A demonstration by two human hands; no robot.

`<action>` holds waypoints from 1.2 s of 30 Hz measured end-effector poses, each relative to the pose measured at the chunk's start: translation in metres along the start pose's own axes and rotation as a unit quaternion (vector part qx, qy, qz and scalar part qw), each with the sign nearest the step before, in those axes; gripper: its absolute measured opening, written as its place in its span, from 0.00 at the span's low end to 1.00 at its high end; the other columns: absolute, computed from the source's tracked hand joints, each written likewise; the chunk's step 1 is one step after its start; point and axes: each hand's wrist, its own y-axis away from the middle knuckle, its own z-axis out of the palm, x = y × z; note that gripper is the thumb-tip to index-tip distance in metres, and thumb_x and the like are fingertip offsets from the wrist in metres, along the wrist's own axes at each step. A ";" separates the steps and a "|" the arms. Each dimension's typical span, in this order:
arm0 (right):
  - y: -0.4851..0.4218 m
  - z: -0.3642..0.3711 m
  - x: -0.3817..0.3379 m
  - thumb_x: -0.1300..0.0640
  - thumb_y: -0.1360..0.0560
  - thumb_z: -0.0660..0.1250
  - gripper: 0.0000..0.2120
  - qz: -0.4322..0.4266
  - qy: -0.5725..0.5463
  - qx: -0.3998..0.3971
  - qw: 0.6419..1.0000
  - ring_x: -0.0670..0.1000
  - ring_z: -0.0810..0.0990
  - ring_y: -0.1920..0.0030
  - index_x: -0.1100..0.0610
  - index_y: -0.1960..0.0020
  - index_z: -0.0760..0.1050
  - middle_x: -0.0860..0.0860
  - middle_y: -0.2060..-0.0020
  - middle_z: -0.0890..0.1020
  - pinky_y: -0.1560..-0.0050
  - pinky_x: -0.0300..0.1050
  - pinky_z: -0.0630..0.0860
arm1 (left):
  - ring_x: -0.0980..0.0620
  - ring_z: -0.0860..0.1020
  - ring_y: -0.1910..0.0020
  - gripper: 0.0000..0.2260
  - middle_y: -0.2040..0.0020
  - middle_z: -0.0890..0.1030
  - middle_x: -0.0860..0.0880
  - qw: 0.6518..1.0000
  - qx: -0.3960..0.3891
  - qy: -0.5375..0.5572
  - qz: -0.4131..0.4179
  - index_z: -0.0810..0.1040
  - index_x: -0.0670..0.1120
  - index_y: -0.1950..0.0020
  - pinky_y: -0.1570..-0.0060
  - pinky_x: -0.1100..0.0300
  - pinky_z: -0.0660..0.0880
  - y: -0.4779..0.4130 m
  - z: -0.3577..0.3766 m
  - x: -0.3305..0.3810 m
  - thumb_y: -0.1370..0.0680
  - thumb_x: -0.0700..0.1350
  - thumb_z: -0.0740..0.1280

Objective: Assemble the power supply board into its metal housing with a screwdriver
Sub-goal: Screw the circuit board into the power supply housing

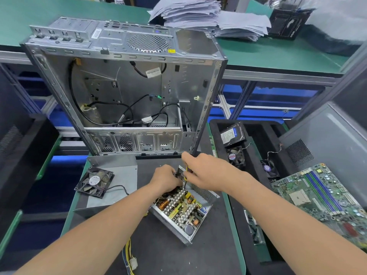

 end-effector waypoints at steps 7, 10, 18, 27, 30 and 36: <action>-0.004 0.007 -0.007 0.40 0.14 0.52 0.17 0.026 0.073 0.053 0.996 0.56 0.71 0.67 0.53 0.49 0.64 0.49 0.69 0.67 0.68 0.48 0.62 | 0.52 0.78 0.61 0.10 0.57 0.83 0.45 1.000 -0.020 -0.014 0.010 0.82 0.42 0.58 0.69 0.61 0.69 0.000 -0.002 -0.001 0.29 0.48 0.76; 0.000 0.002 -0.002 0.48 0.14 0.55 0.10 -0.011 0.013 0.001 1.000 0.56 0.72 0.70 0.53 0.45 0.57 0.51 0.68 0.71 0.71 0.48 0.63 | 0.51 0.77 0.64 0.11 0.63 0.81 0.47 1.000 -0.012 -0.018 0.011 0.80 0.42 0.62 0.70 0.60 0.68 0.000 -0.001 -0.001 0.29 0.47 0.77; 0.003 0.000 -0.006 0.39 0.14 0.51 0.17 0.012 0.069 0.024 0.997 0.57 0.74 0.63 0.53 0.47 0.65 0.51 0.65 0.72 0.63 0.51 0.69 | 0.55 0.72 0.71 0.15 0.70 0.75 0.50 0.998 -0.004 -0.053 0.019 0.73 0.46 0.69 0.80 0.67 0.61 0.000 0.000 0.002 0.28 0.47 0.76; 0.004 0.006 -0.005 0.42 0.12 0.51 0.19 -0.023 0.164 0.081 0.983 0.59 0.78 0.65 0.54 0.45 0.74 0.51 0.67 0.71 0.66 0.48 0.68 | 0.54 0.75 0.66 0.09 0.64 0.79 0.48 0.999 -0.016 -0.049 0.015 0.80 0.44 0.63 0.72 0.61 0.67 -0.001 -0.002 0.003 0.28 0.47 0.76; 0.009 0.003 -0.002 0.50 0.15 0.56 0.08 -0.037 0.006 0.004 0.999 0.56 0.71 0.70 0.52 0.47 0.58 0.52 0.68 0.72 0.71 0.49 0.62 | 0.55 0.73 0.67 0.14 0.68 0.78 0.50 0.999 -0.014 -0.044 0.010 0.75 0.46 0.69 0.70 0.62 0.66 -0.002 -0.001 0.002 0.28 0.46 0.75; 0.001 0.003 -0.008 0.40 0.15 0.41 0.27 0.028 0.166 0.045 0.985 0.57 0.75 0.64 0.57 0.44 0.71 0.52 0.62 0.76 0.68 0.47 0.63 | 0.51 0.77 0.62 0.11 0.62 0.80 0.47 0.999 -0.023 -0.031 0.003 0.84 0.40 0.55 0.66 0.59 0.70 -0.001 -0.003 0.003 0.28 0.47 0.77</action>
